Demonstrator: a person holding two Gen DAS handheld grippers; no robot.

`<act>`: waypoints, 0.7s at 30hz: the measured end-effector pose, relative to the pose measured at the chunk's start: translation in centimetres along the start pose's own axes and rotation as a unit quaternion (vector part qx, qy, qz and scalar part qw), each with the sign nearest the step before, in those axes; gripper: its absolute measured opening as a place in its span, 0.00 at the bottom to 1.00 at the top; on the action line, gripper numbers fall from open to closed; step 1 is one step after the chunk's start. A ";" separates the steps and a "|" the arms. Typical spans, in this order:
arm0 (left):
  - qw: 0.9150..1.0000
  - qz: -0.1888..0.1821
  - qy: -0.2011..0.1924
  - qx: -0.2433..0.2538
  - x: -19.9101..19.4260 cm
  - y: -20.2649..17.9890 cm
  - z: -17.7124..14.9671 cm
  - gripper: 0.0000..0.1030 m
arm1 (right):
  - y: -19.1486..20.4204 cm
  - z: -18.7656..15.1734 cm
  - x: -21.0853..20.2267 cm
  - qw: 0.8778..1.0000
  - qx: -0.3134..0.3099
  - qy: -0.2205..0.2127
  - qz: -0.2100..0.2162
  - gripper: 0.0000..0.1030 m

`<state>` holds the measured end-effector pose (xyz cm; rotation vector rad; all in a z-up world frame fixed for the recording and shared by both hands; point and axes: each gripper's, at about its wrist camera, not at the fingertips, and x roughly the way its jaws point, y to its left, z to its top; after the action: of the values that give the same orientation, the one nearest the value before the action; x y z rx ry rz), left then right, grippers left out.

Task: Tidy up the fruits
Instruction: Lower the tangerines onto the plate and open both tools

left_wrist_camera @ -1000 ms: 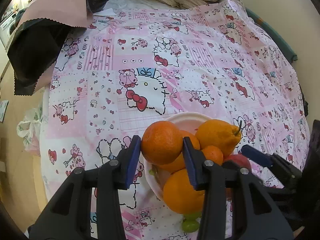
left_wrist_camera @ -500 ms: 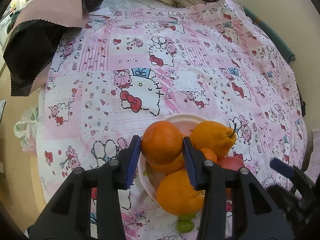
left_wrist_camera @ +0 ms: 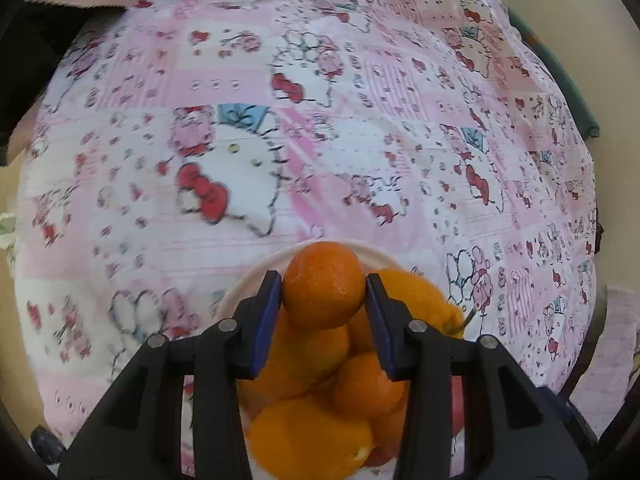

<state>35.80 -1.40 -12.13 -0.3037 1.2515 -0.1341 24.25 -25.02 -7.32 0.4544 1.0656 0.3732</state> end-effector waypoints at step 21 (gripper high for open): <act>0.998 0.032 -0.004 0.045 -1.4 -1.7 -0.1 0.74 | -1.3 0.2 0.2 0.999 0.036 0.008 0.015 0.90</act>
<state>35.33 -2.70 -10.33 -0.1863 1.2417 -0.1339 24.63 -26.06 -8.05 0.5329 1.0904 0.3665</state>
